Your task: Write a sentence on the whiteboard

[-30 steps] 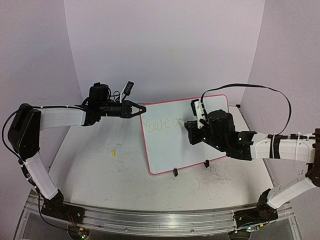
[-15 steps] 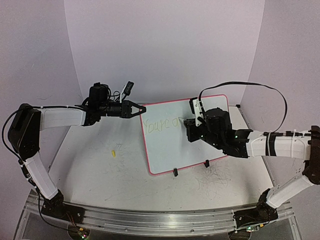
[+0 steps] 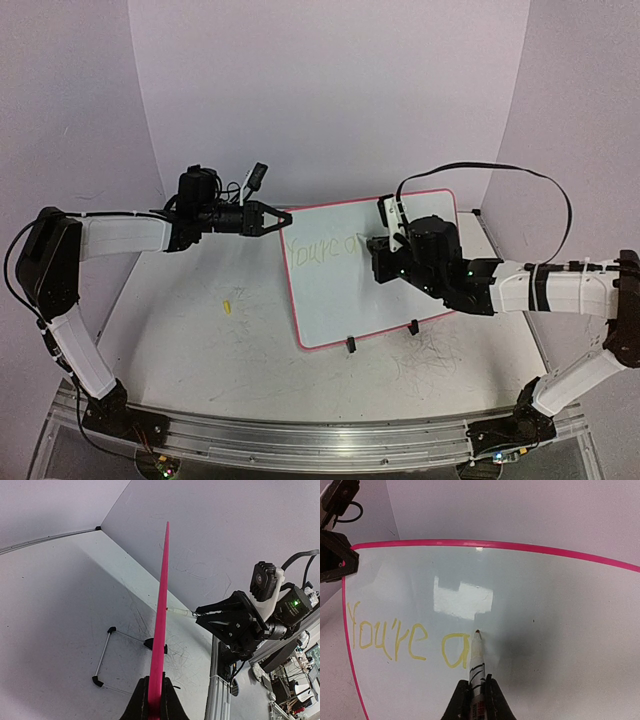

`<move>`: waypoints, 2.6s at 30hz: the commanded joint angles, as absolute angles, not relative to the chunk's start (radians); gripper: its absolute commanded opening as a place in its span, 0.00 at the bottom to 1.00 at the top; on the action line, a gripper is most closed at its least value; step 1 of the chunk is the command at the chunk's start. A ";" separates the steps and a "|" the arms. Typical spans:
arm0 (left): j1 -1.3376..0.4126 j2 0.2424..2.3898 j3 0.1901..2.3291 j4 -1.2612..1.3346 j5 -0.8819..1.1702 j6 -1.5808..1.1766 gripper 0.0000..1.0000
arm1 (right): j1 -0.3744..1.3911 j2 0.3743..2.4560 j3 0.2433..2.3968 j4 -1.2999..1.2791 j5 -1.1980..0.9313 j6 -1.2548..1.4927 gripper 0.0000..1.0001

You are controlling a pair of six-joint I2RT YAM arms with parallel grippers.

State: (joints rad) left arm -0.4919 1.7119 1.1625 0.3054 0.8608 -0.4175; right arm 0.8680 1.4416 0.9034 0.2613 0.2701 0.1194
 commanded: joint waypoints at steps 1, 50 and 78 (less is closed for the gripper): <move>-0.490 1.681 1.158 0.267 0.828 -0.399 0.00 | 0.863 1.411 0.874 0.254 0.263 0.143 0.00; -0.490 1.674 1.157 0.267 0.830 -0.400 0.00 | 0.876 1.452 0.917 0.277 0.377 0.149 0.00; -0.491 1.673 1.157 0.267 0.831 -0.402 0.00 | 0.894 1.386 0.829 0.197 0.308 0.214 0.00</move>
State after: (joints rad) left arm -0.4923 1.7103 1.1625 0.3042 0.8605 -0.4179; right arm 0.8903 1.3983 0.8299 0.2085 0.2994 0.2003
